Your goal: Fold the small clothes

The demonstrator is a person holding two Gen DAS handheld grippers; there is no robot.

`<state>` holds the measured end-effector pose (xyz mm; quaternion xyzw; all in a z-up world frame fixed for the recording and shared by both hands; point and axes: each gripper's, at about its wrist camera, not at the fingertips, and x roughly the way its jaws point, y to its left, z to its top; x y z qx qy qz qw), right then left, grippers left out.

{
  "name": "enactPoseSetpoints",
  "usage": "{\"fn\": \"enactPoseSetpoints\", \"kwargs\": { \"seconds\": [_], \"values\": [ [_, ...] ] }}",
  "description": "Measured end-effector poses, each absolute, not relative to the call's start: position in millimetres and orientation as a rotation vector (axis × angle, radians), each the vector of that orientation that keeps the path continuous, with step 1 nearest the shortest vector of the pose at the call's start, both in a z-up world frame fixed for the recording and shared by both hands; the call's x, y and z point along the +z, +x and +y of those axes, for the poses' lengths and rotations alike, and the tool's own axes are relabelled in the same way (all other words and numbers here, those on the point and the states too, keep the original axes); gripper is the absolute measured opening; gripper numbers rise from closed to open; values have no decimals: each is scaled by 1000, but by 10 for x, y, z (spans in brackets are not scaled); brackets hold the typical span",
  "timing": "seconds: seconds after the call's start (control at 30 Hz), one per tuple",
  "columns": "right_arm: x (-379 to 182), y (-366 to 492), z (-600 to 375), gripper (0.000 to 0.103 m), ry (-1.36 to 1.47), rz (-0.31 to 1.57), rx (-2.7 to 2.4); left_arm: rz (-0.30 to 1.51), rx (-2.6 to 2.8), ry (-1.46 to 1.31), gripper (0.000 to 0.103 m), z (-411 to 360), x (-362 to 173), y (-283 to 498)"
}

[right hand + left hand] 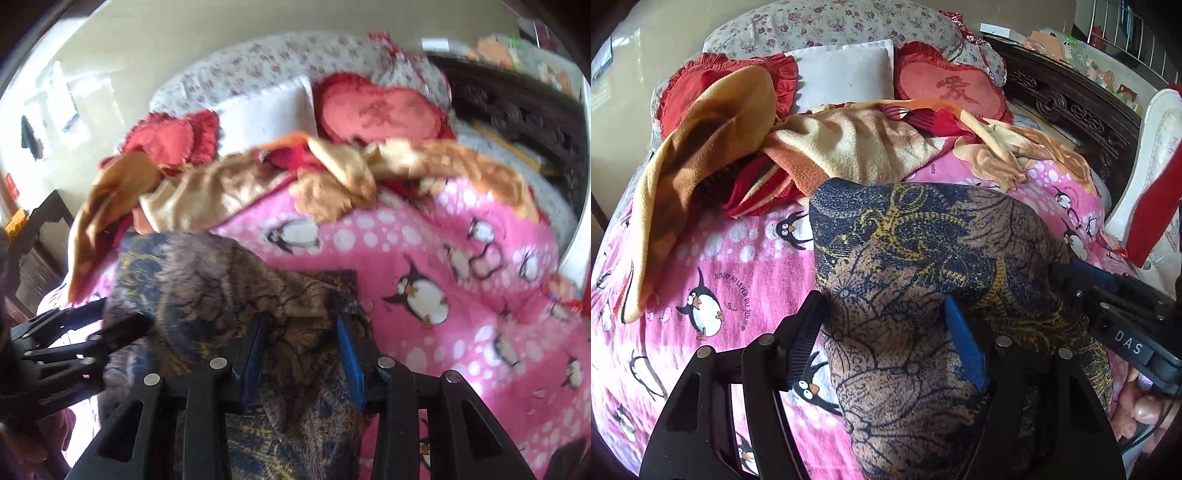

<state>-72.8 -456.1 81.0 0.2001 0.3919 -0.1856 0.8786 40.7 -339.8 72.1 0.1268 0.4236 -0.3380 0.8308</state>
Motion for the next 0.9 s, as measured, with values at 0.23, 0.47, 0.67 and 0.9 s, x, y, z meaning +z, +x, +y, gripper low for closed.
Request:
{"fn": "enactPoseSetpoints", "kwargs": {
  "seconds": [0.23, 0.47, 0.67, 0.9],
  "values": [
    [758, -742, -4616, 38, 408, 822, -350, 907, -716, 256, 72, -3360, 723, 375],
    [939, -1363, -4554, 80, 471, 716, -302, 1007, -802, 158, 72, -2922, 742, 189],
    [649, -1692, -4553, 85, 572, 761, -250, 1087, -853, 39, 72, -2576, 533, -46],
    [359, -1511, -4510, 84, 681, 775, -120, 1207, -874, -37, 72, -2692, 162, -48]
  ]
}}
